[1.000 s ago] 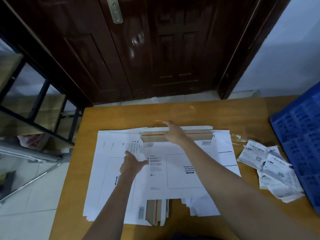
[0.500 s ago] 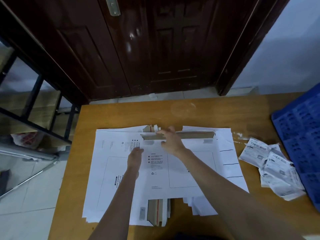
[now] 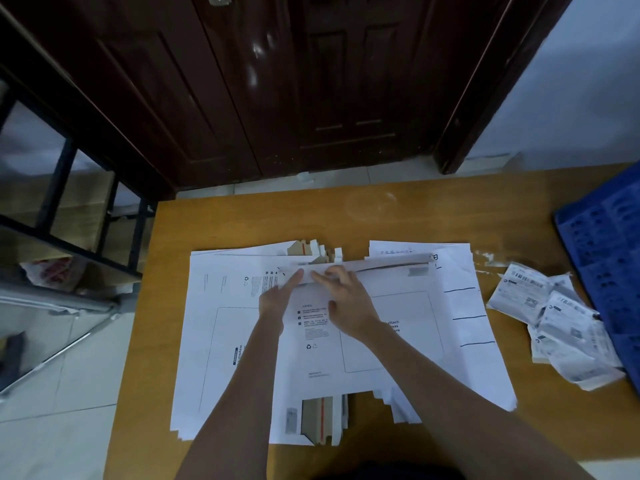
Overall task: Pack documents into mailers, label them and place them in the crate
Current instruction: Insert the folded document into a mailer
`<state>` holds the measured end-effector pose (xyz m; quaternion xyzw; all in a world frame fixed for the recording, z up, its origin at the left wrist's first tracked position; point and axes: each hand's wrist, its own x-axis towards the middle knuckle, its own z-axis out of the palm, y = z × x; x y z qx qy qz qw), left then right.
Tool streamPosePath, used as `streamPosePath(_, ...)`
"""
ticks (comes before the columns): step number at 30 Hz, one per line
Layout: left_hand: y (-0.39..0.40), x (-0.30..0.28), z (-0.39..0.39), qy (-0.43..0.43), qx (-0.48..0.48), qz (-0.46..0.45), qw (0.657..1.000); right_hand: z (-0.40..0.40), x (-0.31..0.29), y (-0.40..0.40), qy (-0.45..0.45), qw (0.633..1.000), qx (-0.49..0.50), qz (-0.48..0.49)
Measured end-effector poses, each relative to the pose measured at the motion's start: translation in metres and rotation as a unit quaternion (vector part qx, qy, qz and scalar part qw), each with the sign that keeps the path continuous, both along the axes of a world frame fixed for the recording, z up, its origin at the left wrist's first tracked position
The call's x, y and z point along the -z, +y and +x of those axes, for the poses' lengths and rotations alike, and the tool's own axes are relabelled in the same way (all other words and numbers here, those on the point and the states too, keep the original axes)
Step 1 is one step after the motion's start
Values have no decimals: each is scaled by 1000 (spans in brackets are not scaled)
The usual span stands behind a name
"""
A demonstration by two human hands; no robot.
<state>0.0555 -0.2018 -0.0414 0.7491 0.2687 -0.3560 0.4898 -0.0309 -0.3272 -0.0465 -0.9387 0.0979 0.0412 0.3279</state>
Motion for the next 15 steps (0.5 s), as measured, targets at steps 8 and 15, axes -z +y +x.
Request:
streamPosePath(8, -10, 6, -9, -72, -74, 35, 994, 1, -1, -1, 17, 998, -15, -50)
streamPosePath(15, -11, -1, -2, -52, -86, -17, 995, -3, -1, 14, -10, 989, -107, -105)
